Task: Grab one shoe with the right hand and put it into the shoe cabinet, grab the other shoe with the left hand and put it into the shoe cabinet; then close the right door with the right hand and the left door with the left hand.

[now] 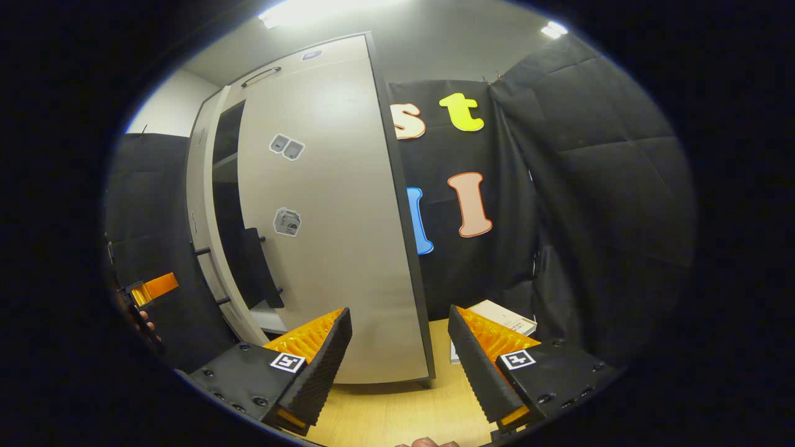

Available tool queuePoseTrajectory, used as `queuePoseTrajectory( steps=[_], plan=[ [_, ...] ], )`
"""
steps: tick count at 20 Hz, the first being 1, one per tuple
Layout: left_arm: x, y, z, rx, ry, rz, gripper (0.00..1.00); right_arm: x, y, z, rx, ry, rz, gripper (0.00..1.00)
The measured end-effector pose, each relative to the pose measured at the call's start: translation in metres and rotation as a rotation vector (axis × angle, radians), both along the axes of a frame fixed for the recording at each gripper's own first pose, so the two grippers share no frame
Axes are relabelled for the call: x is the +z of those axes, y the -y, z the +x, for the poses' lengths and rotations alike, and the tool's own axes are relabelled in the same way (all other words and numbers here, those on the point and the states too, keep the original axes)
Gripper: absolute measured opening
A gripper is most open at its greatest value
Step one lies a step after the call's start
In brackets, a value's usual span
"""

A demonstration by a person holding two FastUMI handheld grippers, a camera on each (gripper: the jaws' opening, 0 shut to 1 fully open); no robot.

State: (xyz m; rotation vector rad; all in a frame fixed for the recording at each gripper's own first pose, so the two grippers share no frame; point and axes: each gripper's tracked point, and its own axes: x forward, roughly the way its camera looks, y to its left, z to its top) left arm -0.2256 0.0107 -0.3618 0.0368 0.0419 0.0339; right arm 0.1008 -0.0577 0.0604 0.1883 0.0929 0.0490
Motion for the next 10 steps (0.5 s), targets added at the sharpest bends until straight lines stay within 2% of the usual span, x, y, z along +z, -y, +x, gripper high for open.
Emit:
queuePoseTrajectory(
  steps=[5,10],
  plan=[
    [0.016,-0.013,-0.039,0.01,0.059,0.013,0.94,0.003,-0.022,-0.007,0.012,0.026,0.019,0.98],
    [0.002,-0.036,-0.066,0.057,0.063,-0.095,0.95,-0.003,-0.032,-0.015,-0.01,0.021,0.013,0.98]
  ],
)
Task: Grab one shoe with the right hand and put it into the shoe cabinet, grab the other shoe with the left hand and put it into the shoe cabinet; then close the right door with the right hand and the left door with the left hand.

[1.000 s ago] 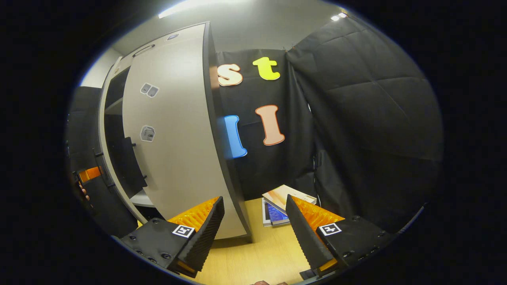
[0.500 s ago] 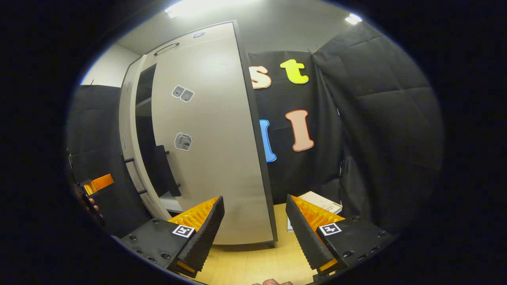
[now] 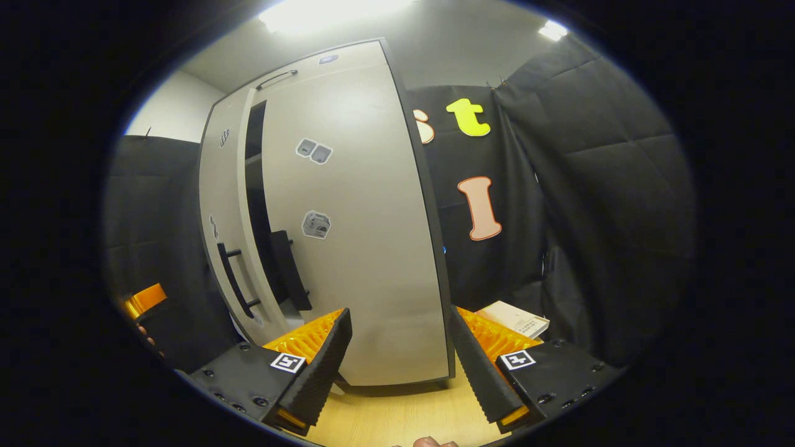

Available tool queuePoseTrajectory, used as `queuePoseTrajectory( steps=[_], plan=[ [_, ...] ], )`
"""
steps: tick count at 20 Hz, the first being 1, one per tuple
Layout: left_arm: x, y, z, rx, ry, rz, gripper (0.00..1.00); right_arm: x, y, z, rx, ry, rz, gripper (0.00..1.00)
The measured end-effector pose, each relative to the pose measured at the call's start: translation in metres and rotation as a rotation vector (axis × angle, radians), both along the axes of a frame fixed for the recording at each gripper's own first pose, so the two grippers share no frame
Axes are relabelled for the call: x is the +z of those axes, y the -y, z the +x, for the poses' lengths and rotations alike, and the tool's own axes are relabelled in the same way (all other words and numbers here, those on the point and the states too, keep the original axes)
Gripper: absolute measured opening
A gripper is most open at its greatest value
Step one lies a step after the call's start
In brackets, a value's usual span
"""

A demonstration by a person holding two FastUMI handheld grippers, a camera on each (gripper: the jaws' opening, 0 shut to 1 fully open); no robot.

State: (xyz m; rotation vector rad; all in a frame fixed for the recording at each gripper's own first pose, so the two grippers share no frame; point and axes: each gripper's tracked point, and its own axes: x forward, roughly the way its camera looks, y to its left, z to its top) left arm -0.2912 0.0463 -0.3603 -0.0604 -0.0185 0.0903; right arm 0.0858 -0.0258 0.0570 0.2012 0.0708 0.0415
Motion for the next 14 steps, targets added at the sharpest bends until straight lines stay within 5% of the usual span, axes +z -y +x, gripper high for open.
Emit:
queuePoseTrajectory(
  steps=[7,14],
  plan=[
    [-0.02,-0.051,-0.029,0.069,-0.054,0.006,0.95,-0.004,-0.02,-0.006,-0.012,-0.015,-0.045,0.98],
    [-0.035,-0.069,-0.034,0.03,-0.086,-0.015,0.95,-0.001,-0.036,-0.022,-0.089,0.013,-0.045,0.98]
  ],
)
